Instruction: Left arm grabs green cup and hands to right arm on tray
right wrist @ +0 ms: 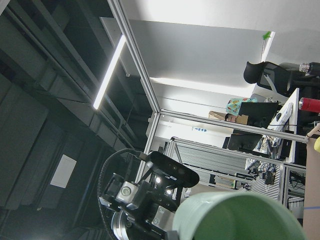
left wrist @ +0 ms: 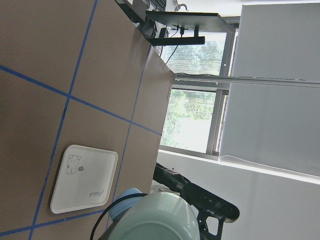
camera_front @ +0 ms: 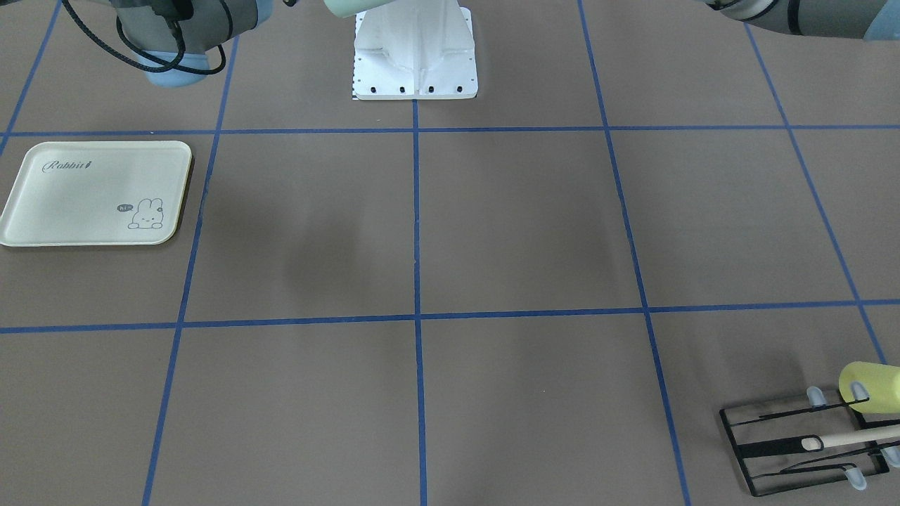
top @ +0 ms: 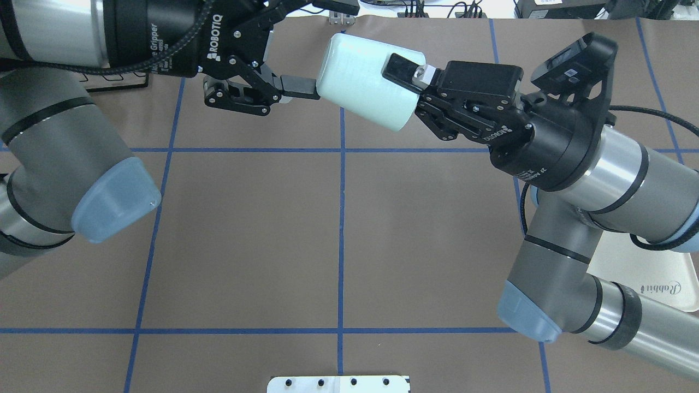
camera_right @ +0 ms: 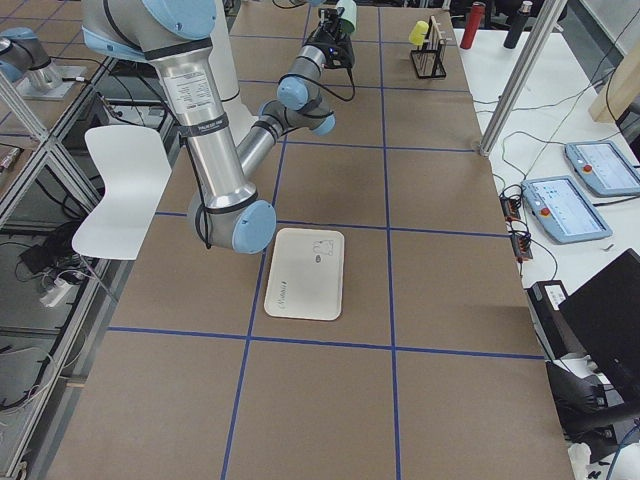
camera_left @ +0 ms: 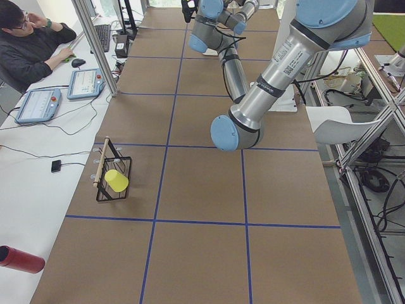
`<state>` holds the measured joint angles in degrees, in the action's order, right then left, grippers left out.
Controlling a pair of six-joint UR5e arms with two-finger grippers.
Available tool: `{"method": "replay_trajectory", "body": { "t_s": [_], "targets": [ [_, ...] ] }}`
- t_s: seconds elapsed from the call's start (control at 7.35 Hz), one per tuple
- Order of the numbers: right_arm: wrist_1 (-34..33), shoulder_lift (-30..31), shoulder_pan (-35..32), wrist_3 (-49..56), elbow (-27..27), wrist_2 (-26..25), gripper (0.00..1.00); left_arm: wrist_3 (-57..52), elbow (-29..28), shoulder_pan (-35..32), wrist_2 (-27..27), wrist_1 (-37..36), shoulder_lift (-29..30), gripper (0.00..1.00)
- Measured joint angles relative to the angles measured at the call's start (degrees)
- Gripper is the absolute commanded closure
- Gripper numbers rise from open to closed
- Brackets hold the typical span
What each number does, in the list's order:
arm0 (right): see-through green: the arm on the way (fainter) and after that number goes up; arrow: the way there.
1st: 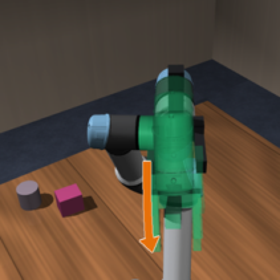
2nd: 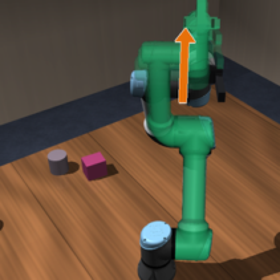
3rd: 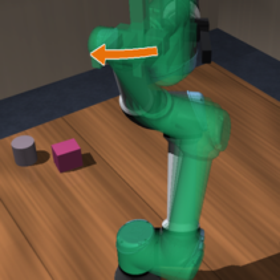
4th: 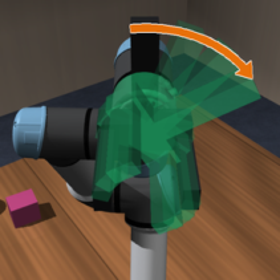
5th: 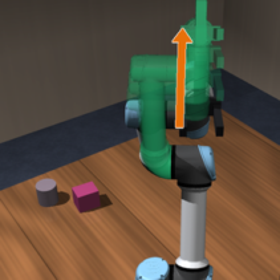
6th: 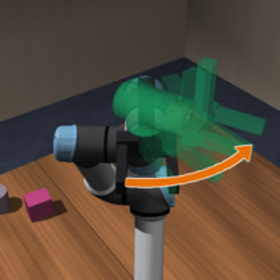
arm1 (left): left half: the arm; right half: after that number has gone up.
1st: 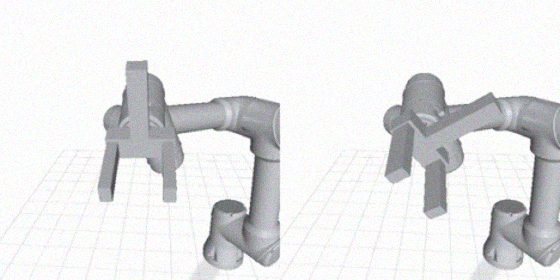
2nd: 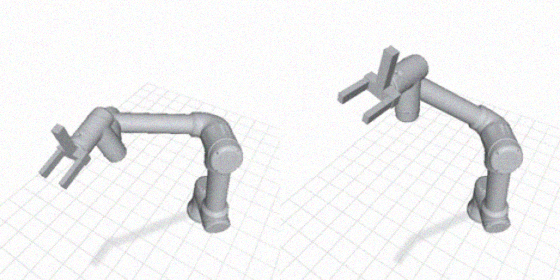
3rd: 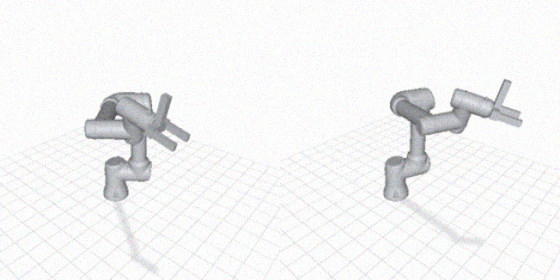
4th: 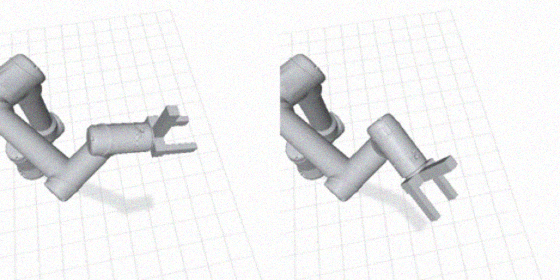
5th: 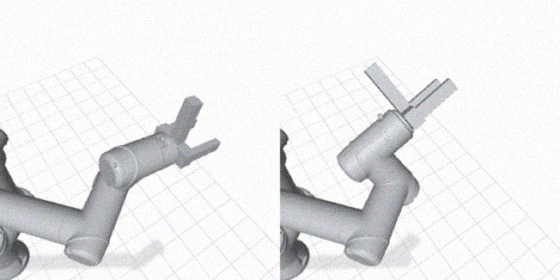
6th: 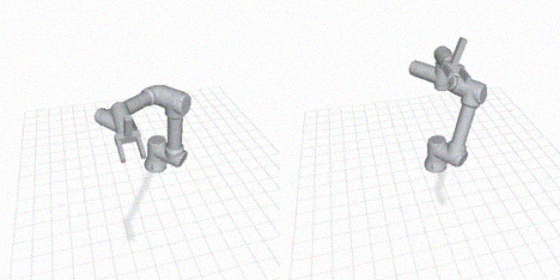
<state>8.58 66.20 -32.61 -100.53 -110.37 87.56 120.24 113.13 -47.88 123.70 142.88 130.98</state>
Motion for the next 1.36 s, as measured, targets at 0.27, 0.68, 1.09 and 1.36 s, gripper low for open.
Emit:
{"method": "replay_trajectory", "body": {
  "t_s": [0.27, 0.68, 1.09, 1.36],
  "targets": [
    [-0.1, 0.4, -1.3, -1.5, 0.0, -0.1, 1.0, -0.5, -0.5, -0.4, -0.1, -0.3, -0.4, 0.0],
    [-7.0, 2.1, -6.3, -3.2, -0.5, 0.7, 1.0, -3.5, -0.5, -1.5, -3.3, -0.6, -2.5, 0.0],
    [-26.1, 3.2, -17.9, -2.5, -1.0, 13.7, 1.0, -16.3, -0.1, -4.4, -3.5, -4.4, -6.1, 0.0],
    [-38.4, 3.4, -27.4, 2.8, -0.7, 27.0, 1.0, -30.4, 0.6, -6.5, -1.4, -14.3, -7.0, 0.0]
  ]
}}
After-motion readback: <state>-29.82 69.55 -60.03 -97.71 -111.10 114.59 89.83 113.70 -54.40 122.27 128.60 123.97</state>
